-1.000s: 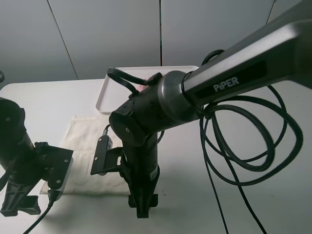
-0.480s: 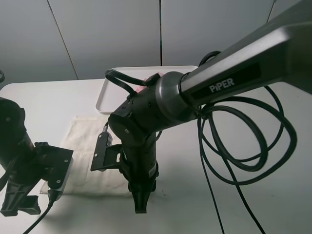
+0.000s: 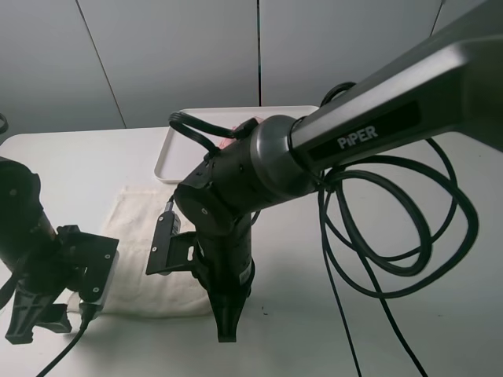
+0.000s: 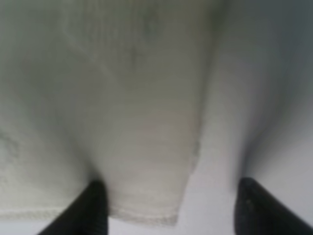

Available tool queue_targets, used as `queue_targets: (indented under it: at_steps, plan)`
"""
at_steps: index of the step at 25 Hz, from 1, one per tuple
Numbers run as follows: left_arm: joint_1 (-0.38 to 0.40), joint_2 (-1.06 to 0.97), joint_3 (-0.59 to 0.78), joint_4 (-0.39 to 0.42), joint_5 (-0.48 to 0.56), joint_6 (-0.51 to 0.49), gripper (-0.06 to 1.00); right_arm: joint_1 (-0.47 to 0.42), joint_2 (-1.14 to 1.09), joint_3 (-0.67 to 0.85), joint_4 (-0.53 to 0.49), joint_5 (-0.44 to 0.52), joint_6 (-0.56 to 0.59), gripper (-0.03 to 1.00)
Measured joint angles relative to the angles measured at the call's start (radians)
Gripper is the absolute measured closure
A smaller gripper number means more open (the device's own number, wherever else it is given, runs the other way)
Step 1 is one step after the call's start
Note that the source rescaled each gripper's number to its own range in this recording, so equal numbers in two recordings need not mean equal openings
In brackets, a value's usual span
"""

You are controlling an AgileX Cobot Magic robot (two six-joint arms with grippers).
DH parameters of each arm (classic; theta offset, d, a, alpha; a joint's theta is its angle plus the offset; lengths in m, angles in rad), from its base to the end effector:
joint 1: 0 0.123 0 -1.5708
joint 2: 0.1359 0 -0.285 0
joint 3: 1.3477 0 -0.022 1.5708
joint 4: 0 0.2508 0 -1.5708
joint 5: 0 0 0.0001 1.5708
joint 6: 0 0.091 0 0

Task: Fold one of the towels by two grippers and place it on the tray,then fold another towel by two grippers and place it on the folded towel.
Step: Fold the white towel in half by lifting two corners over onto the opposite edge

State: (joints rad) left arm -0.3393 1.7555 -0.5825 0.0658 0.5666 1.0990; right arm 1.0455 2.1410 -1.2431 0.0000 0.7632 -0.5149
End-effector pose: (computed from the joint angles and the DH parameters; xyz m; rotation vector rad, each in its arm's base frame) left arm 0.2074 -0.0698 0.0912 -2.0762 -2.2392 -0.0006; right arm 0.1872 0.3230 0.0822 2.2078 -2.2308 0.0013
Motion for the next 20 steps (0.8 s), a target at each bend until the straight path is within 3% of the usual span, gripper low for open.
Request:
queue_targets:
  at_steps: [4,6,20]
  plan:
    - [0.000,0.008,-0.002,0.003,-0.019,0.000,0.77,0.000,0.000,0.000,0.000,0.000,0.000,0.97]
    - [0.000,0.008,-0.002,0.003,-0.021,0.000,0.92,0.000,0.000,0.000,0.000,0.000,0.000,0.97]
    - [0.000,-0.071,0.008,-0.016,-0.012,0.000,0.94,0.000,-0.020,0.004,0.012,0.010,0.068,0.97]
